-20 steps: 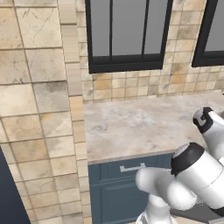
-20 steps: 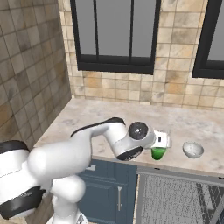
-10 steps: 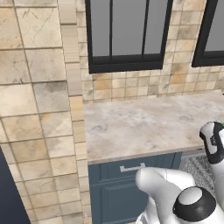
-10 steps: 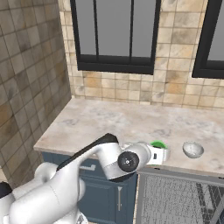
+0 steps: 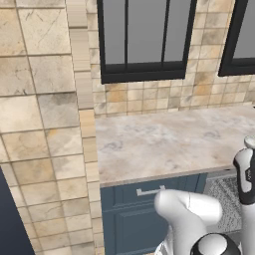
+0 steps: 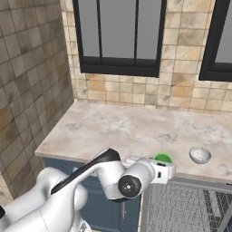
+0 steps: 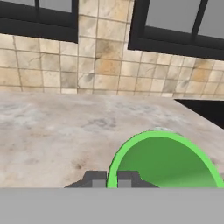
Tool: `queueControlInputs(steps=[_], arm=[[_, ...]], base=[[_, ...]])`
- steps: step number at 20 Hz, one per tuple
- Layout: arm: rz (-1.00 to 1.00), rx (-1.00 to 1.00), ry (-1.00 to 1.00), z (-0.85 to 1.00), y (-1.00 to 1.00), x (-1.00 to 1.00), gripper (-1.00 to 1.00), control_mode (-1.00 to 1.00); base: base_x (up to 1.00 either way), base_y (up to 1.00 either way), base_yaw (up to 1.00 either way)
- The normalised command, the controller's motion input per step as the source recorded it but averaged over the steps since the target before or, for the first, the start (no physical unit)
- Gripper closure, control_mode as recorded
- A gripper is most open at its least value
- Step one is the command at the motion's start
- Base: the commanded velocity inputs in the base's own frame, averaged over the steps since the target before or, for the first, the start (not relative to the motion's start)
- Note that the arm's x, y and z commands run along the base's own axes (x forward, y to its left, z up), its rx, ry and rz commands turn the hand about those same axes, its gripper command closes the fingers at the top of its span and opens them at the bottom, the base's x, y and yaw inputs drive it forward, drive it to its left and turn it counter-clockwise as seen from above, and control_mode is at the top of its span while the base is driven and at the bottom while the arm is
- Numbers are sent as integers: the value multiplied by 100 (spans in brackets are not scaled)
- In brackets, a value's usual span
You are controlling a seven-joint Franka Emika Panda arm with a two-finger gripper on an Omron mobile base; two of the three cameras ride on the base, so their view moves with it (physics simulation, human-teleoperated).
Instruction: Pick up the cup and bowl from the counter, place them in the dishwasher, and close the dishwasher door.
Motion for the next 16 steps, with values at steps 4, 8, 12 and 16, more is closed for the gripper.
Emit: queueControlInputs(steps=[4,8,12,16], arm=[[0,0,-1,0,0,-49,100,-100],[0,0,-5,-6,0,-54,100,-100],[0,0,-3,-20,0,-36,100,-100],[0,0,-2,-31,0,-14,100,-100]], base=[[0,0,0],[0,0,0],[0,0,0],[0,0,0]])
